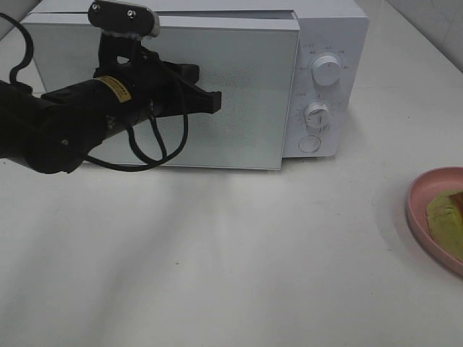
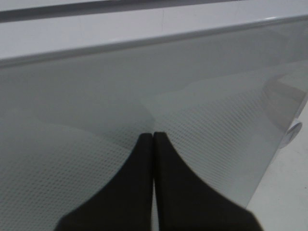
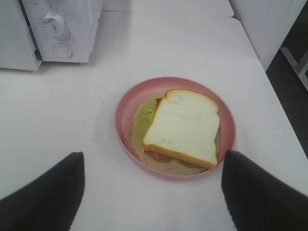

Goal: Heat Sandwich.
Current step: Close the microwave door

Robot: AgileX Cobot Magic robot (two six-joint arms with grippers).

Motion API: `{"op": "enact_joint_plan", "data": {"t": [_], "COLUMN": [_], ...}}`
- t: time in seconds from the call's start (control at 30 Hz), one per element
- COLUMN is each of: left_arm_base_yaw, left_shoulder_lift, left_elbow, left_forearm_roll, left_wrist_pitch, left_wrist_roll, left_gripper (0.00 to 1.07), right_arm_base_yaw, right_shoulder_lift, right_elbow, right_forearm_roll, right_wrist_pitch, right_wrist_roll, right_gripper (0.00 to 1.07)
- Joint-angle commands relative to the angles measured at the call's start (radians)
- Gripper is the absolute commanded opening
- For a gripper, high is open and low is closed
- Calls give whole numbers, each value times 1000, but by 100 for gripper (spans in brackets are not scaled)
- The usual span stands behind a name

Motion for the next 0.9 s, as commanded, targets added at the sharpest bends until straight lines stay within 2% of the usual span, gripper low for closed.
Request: {"op": "enact_joint_plan", "data": {"t": [0.03, 0.3, 0.9], "left_arm_base_yaw": [-28, -48, -57], "left_shoulder_lift": [21, 85, 167], "left_elbow": [-40, -121, -272], "left_forearm_roll": [-29, -65, -72], "left_wrist_pitch": [1, 50, 61], "left_wrist_roll": [3, 7, 3], "left_gripper": [0, 0, 0], "right_arm_base_yaw": [-6, -6, -6], "right_shoulder_lift": [-27, -27, -27], "right_elbow": [2, 2, 2], "right_forearm_roll": [1, 1, 1], "right_wrist_pitch": [-6, -6, -6], "right_wrist_roll": [-6, -6, -6], "right_gripper": [75, 75, 75]}}
